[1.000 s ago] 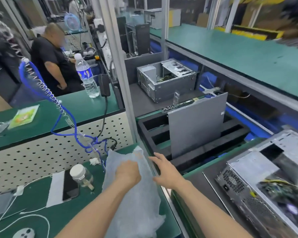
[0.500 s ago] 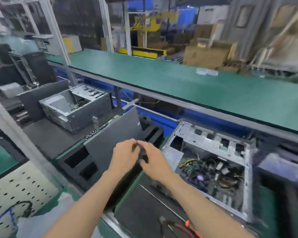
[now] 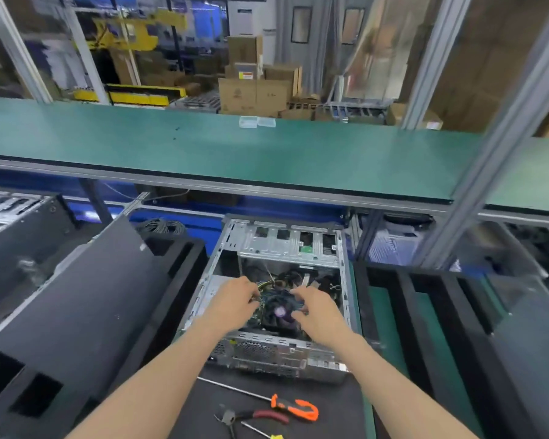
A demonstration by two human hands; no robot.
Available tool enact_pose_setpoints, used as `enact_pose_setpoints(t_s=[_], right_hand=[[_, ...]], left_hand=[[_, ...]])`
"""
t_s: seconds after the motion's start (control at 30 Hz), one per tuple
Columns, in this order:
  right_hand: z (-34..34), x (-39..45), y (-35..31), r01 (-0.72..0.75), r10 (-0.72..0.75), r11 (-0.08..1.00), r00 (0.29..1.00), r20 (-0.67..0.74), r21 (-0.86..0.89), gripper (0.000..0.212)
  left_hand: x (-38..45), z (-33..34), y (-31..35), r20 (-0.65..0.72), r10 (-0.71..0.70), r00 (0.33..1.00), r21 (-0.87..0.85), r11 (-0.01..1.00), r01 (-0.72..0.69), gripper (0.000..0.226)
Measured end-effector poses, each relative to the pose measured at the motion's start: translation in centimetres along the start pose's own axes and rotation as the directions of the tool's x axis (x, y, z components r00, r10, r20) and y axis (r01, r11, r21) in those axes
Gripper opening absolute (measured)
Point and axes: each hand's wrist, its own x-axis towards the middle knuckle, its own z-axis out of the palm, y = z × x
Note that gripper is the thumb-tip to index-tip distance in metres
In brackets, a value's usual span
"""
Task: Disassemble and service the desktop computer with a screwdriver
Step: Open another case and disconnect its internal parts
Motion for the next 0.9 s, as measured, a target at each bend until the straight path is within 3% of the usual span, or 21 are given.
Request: enact_pose_setpoints(t_s=[0.23,0.47,0.63,0.7,0.8,0.9], right_hand=[[1.4,0.4,1.6,0.013,-0.016,1.0,0.992,0.121,0.027,0.047],[2.2,1.3,2.0,-0.122,0.115,0.992,0.976,0.187,0.025,0.045],[2.3,2.0,2.1,-0.237,0.234,0.971,0.966,0.112,0.014,0.04],[2.4,2.1,2.2,-0.254,0.25,0.967,0.96,0.126,0.021,0.047],[2.3,2.5,2.3,-0.339,0.33,0.934,0.94,0.088,0.113,0.057],[1.8,3.3,2.6,-0.439,0.482,0.768,0.876,0.031,0.466,0.069]], left_hand=[[0.6,2.3,-0.2,0.128,0.033,0.991,0.267,0.962,-0.066,0.024],[0.1,2.6,-0.2,0.141,0.02,0.99,0.272,0.96,-0.059,0.031],[0.3,3.1,-0.7,0.148,0.046,0.988,0.326,0.941,-0.093,0.041],[0.5,3.2,-0.9,0.157,0.081,0.984,0.336,0.933,-0.13,0.043],[0.7,3.2,-1.1,0.165,0.116,0.979,0.33,0.929,-0.166,0.043],[0.8,3.3,-1.2,0.171,0.12,0.978,0.317,0.933,-0.17,0.044]])
